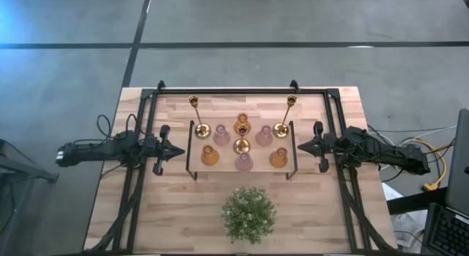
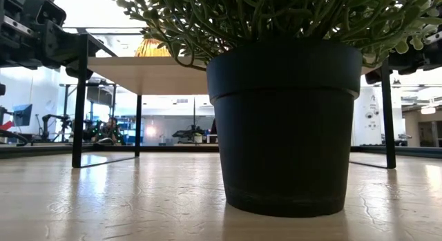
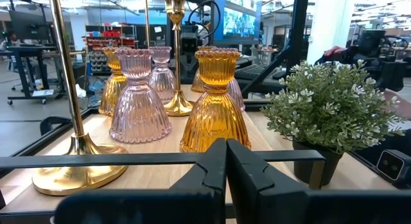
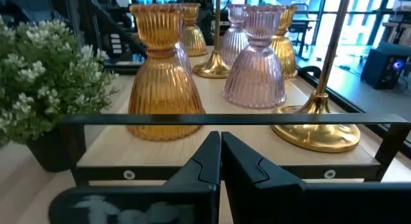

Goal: Pick & Place candle stick holders
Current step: Return to Home Position

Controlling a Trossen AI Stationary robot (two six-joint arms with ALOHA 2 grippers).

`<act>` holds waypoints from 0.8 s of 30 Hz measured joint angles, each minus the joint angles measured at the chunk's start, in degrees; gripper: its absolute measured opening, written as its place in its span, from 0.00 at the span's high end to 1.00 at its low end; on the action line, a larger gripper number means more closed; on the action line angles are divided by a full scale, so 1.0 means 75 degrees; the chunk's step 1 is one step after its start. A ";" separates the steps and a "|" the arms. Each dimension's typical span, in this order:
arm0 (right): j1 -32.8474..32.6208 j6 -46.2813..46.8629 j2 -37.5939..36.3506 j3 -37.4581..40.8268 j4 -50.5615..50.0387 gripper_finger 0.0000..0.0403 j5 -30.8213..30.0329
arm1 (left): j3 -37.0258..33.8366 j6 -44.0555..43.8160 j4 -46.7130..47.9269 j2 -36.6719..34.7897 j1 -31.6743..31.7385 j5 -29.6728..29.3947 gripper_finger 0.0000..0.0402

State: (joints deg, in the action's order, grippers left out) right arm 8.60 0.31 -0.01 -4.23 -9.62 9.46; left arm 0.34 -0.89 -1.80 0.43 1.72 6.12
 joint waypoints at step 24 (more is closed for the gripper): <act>0.0003 0.0137 0.0114 0.0000 0.0007 0.98 -0.0006 | -0.0003 0.0000 0.0003 0.0009 0.0003 -0.0002 0.96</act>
State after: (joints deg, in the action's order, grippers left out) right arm 8.62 1.34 0.84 -4.23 -9.56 9.41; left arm 0.32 -0.89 -1.78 0.49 1.74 6.11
